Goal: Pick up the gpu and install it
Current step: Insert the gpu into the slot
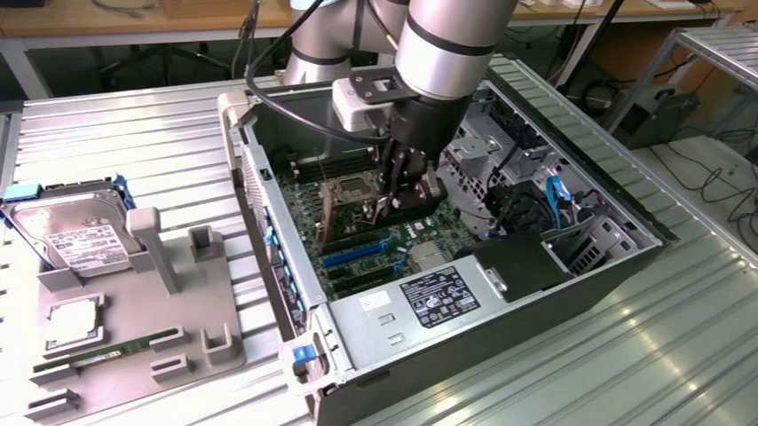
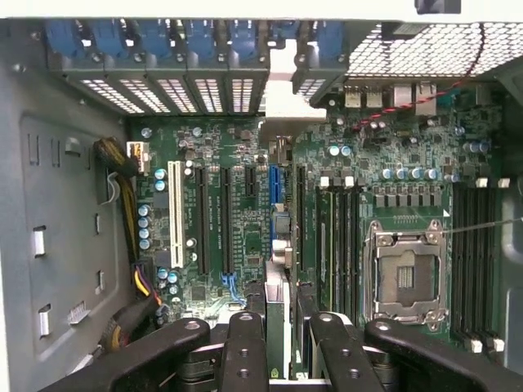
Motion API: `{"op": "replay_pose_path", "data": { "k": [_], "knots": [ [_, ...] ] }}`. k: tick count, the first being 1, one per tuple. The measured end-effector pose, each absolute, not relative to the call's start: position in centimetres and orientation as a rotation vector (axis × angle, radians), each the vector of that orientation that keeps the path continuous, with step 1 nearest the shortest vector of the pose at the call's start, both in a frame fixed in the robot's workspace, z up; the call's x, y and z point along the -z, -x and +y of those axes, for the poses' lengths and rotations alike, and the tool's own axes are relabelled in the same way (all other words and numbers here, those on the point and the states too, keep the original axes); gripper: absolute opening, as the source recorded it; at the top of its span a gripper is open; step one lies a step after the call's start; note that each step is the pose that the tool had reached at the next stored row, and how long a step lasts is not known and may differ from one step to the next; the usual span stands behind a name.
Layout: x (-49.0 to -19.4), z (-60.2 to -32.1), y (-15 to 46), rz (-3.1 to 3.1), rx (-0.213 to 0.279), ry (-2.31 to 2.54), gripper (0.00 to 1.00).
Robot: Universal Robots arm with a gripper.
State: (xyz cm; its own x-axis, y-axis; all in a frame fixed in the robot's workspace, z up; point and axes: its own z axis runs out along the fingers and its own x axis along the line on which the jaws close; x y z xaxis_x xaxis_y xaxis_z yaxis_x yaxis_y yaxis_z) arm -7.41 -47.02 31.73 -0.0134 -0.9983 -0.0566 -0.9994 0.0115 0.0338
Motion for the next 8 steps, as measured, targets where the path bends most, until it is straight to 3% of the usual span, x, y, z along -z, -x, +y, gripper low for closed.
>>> {"op": "replay_pose_path", "data": {
  "k": [8],
  "knots": [
    [-31.44, -47.02, 7.62, 2.219, -0.103, 2.195, 0.26]
  ]
}}
